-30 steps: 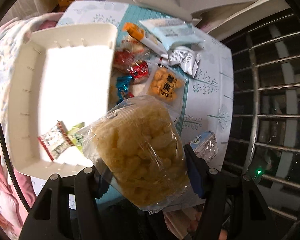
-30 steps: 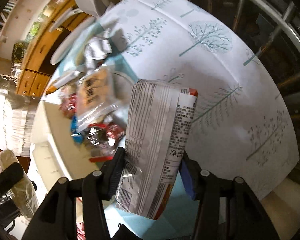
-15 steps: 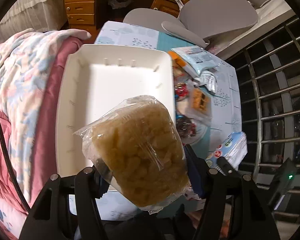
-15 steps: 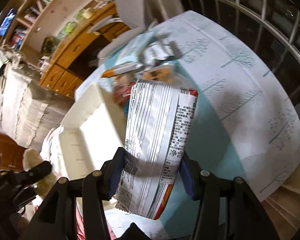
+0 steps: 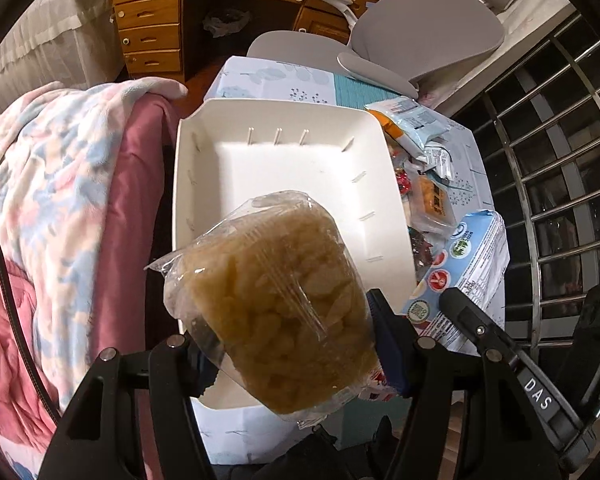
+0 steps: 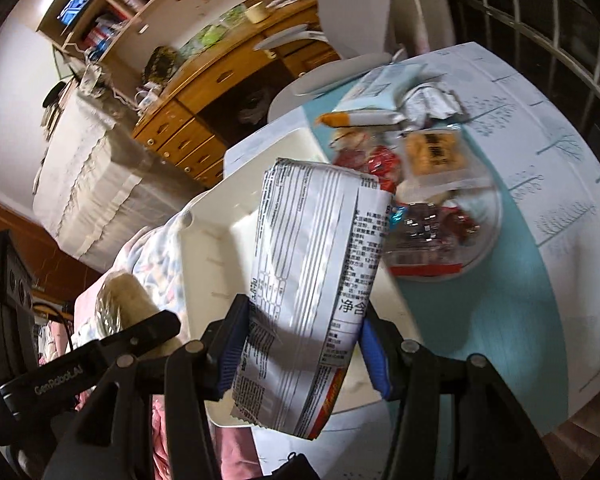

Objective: Organize snacks
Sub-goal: 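Carry both bags over the white tray and release them inside, then grasp the orange OATS bar with the left tool while the right tool grasps the yellow-cake packet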

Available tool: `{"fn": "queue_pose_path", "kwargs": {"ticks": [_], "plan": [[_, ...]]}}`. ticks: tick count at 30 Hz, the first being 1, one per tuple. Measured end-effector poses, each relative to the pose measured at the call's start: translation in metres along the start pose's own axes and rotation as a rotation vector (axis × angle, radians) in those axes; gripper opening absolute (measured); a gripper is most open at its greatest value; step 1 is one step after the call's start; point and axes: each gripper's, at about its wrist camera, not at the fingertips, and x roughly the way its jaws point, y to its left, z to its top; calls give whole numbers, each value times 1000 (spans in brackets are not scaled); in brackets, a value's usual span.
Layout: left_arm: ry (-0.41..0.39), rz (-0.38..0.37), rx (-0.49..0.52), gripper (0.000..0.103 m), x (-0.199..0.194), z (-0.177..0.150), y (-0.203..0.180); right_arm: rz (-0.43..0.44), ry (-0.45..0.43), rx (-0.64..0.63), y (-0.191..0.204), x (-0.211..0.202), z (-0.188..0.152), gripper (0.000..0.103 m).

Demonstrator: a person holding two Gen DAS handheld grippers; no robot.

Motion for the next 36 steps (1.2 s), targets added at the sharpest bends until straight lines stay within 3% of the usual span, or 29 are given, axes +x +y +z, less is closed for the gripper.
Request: {"fn": "queue_pose_path", "kwargs": {"ticks": [5, 6, 9, 16, 23, 36], "plan": [[6, 4, 15, 69, 1, 3, 7, 20, -4, 11, 6, 3, -3, 58], [5, 4, 15, 76, 1, 4, 8, 27, -15, 14, 5, 2, -2, 65], [-11, 0, 16, 83, -1, 6, 8, 20, -52, 28, 1, -5, 1, 81], [-27, 1, 49, 83, -4, 12, -1, -6, -39, 64, -19, -7, 4, 81], [-21, -6, 130, 83, -4, 21, -35, -55, -37, 29, -38, -14, 11, 81], [-8, 8, 346, 83, 12, 77, -103, -142, -50, -88, -76, -12, 40, 81]]}}
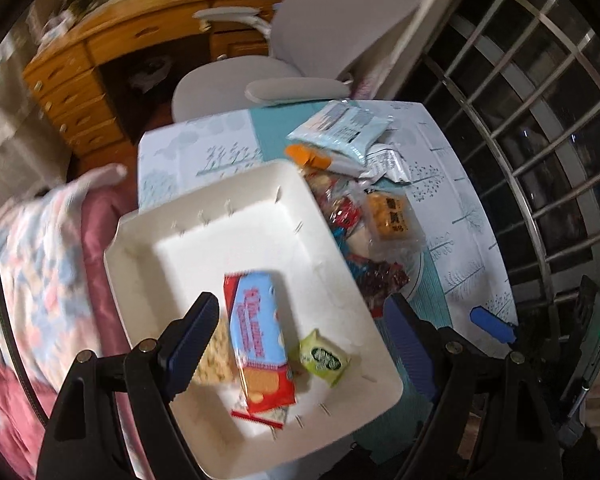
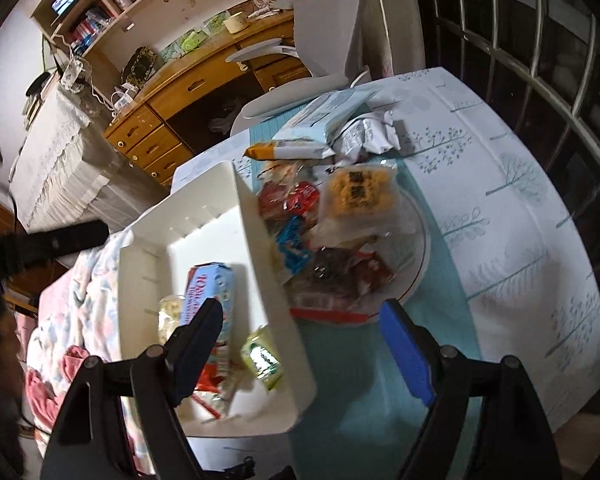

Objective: Organize snacks
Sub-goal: 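Grasp the orange OATS bar with the left tool while the right tool grasps the yellow-cake packet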

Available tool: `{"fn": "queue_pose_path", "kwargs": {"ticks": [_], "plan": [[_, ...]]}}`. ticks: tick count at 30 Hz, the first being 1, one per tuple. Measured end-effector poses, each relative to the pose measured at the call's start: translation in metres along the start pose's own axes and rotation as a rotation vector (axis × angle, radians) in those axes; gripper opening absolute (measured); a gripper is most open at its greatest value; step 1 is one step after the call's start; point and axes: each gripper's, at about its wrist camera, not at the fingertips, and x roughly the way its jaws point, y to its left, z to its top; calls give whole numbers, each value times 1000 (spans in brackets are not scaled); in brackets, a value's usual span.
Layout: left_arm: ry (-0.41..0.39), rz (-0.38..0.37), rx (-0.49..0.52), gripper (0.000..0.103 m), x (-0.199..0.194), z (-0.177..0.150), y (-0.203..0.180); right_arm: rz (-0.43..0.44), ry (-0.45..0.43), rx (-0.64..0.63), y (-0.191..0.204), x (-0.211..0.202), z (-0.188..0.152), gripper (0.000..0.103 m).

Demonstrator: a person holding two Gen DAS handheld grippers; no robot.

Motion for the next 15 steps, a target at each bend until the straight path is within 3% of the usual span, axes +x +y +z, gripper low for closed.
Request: {"fn": "queue_pose_path", "kwargs": {"ticks": [15], "plan": [[150, 90, 341, 84, 75, 103, -52, -41, 11, -112, -28, 60, 45, 82]]}}
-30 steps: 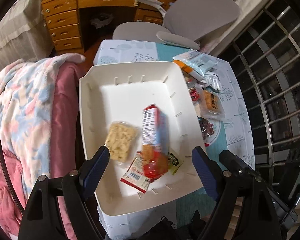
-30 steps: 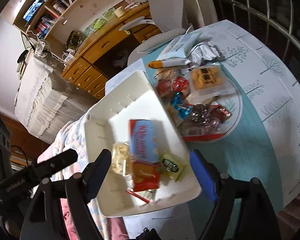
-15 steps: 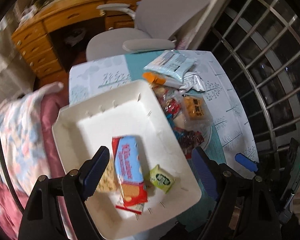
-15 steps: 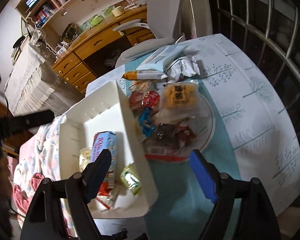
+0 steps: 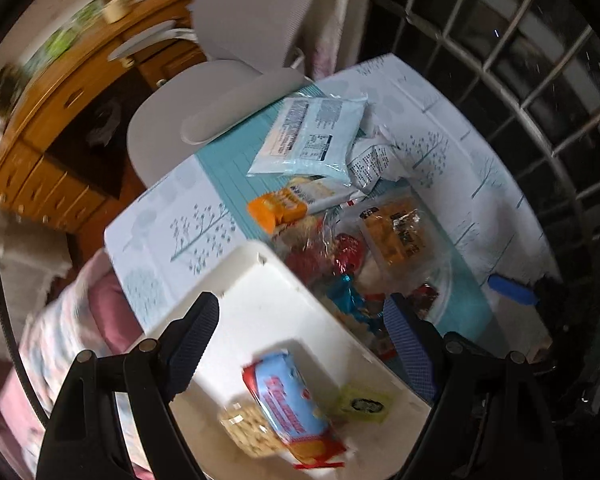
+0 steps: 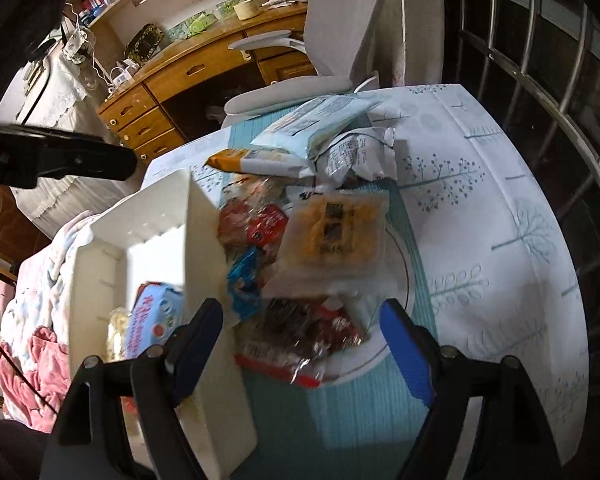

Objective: Organize snacks
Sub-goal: 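Grasp the orange OATS bar with the left tool while the right tool grasps the yellow-cake packet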

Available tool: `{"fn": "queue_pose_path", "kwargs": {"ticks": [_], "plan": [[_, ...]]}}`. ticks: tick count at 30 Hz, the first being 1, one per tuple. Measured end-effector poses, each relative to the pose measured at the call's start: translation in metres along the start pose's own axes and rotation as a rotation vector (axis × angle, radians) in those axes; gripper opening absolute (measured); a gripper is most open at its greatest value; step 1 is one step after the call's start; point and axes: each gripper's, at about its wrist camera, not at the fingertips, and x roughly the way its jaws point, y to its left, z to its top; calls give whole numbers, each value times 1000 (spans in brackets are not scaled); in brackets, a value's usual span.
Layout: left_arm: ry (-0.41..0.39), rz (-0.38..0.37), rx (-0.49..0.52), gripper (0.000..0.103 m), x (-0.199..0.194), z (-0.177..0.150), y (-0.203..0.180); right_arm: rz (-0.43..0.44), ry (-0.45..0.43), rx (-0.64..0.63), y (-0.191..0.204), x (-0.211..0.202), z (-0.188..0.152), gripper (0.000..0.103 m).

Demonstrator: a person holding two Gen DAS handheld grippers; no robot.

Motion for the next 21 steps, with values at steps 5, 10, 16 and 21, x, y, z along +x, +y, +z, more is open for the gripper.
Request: {"fn": "queue_pose_path", "kwargs": {"ticks": [5, 10, 16, 21], "plan": [[76, 20, 91, 84, 43, 29, -11, -1, -14, -17, -11, 20, 11, 86], [124, 24, 113, 83, 81, 50, -17, 4, -4, -21, -17, 38, 16, 86], [188, 100, 158, 83, 125, 67, -20, 9, 4, -17, -19, 60, 20, 86], [229, 126, 159, 83, 152, 77, -21, -11, 1, -37, -14, 71, 21, 92]]}}
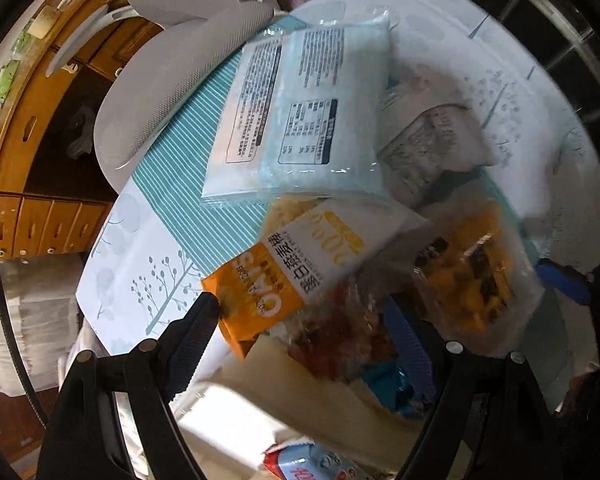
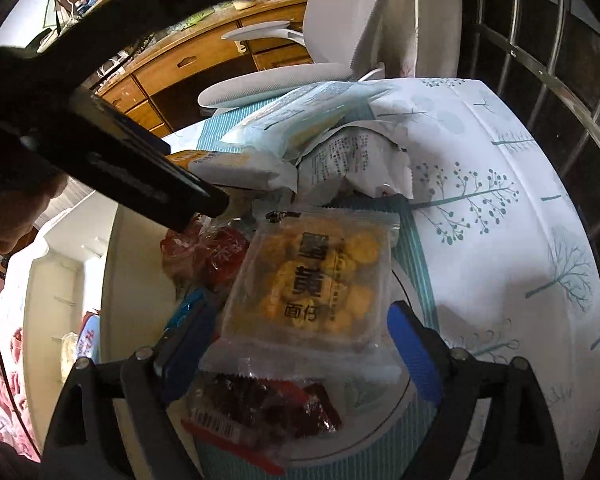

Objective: Organize snacks
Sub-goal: 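Grasp the orange OATS bar with the left tool while the right tool grasps the yellow-cake packet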

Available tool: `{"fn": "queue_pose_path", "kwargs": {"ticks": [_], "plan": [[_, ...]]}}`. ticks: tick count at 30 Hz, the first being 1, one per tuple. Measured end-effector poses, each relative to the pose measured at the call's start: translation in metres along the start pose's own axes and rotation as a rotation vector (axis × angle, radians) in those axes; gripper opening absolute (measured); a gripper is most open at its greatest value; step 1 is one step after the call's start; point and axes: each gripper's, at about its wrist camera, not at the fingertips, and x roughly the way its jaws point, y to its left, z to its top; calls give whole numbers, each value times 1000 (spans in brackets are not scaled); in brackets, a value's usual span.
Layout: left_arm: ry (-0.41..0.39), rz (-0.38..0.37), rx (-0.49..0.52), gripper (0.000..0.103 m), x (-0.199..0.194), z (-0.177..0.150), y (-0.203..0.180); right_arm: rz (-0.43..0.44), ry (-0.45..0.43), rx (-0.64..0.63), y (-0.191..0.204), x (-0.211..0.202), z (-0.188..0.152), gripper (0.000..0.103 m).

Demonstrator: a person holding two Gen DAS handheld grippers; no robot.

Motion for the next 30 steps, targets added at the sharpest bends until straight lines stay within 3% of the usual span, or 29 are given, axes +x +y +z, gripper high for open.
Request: {"fn": "queue_pose_path", "kwargs": {"ticks": [6, 16, 18, 30], "plan": [[37, 29, -12, 83, 18, 12, -2, -13, 31, -3, 1, 15, 0, 92], [7, 17, -55, 82, 21, 24, -3, -3, -2, -27, 2, 19, -5, 89], [-1, 26, -66, 68, 20, 26, -2, 3, -4, -33, 2, 18, -5, 86], [-64, 5, -146, 34, 8, 16, 11, -14, 18, -20, -4, 7, -7, 82]]}}
